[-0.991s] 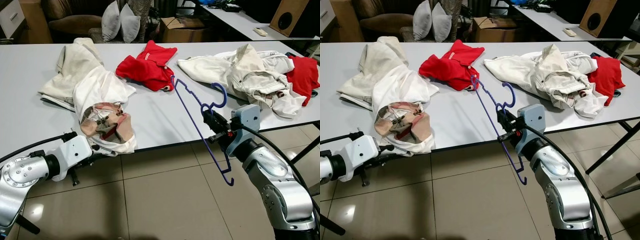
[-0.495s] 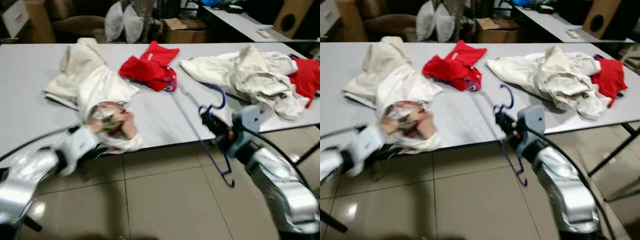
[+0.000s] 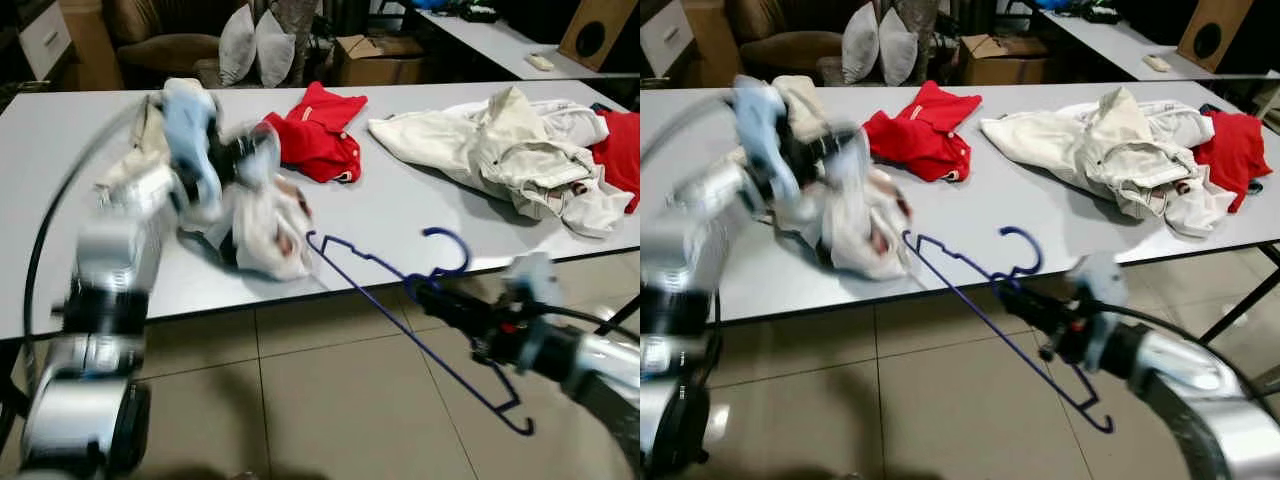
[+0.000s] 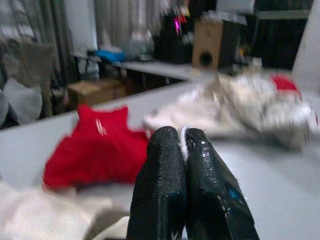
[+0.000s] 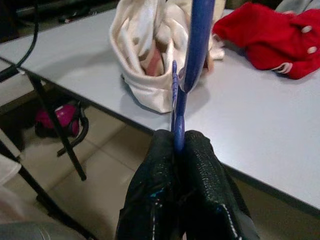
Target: Hang hanger
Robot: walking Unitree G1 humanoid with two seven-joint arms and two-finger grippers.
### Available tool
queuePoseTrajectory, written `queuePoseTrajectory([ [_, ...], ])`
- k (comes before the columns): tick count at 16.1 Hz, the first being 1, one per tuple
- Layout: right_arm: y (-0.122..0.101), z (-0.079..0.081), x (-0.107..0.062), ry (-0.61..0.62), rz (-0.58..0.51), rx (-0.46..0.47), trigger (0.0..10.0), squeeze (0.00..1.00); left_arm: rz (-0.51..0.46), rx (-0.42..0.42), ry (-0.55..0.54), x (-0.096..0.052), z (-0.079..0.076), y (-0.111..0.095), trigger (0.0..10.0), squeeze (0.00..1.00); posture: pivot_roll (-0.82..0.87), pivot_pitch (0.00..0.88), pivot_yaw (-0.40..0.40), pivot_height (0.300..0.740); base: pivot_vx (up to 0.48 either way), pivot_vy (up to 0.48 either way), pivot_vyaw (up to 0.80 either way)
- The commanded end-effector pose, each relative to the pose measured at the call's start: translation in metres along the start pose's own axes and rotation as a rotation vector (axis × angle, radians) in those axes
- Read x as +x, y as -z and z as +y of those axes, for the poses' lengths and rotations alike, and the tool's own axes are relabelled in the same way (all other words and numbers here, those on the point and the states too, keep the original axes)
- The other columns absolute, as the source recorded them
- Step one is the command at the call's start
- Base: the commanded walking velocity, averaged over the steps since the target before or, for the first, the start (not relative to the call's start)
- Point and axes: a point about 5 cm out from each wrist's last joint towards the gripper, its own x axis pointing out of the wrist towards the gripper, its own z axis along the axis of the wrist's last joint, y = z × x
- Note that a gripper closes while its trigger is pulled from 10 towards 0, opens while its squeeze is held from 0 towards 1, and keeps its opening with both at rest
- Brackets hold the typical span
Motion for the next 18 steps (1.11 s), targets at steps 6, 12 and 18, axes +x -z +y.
queuePoseTrajectory([
  [6,-0.034,0.006,-0.007,-0.059,-0.187,0.033,10.0,0.00,-0.101,-0.047,-0.073,0.004,0.012,-0.017,0.0,0.00,-0.16,0.000,-0.009,0.740,0.000,0.000,0.00],
  [12,-0.013,0.000,0.023,-0.012,-0.064,0.104,10.0,0.00,-0.386,-0.153,0.145,-0.022,-0.001,-0.045,0.0,0.00,-0.14,0.000,-0.029,0.740,0.000,0.000,0.00],
  [18,0.008,0.006,0.041,-0.128,0.040,0.191,10.0,0.00,-0.289,-0.095,0.289,-0.044,-0.016,-0.023,0.0,0.00,-0.14,0.000,-0.034,0.740,0.000,0.000,0.00],
])
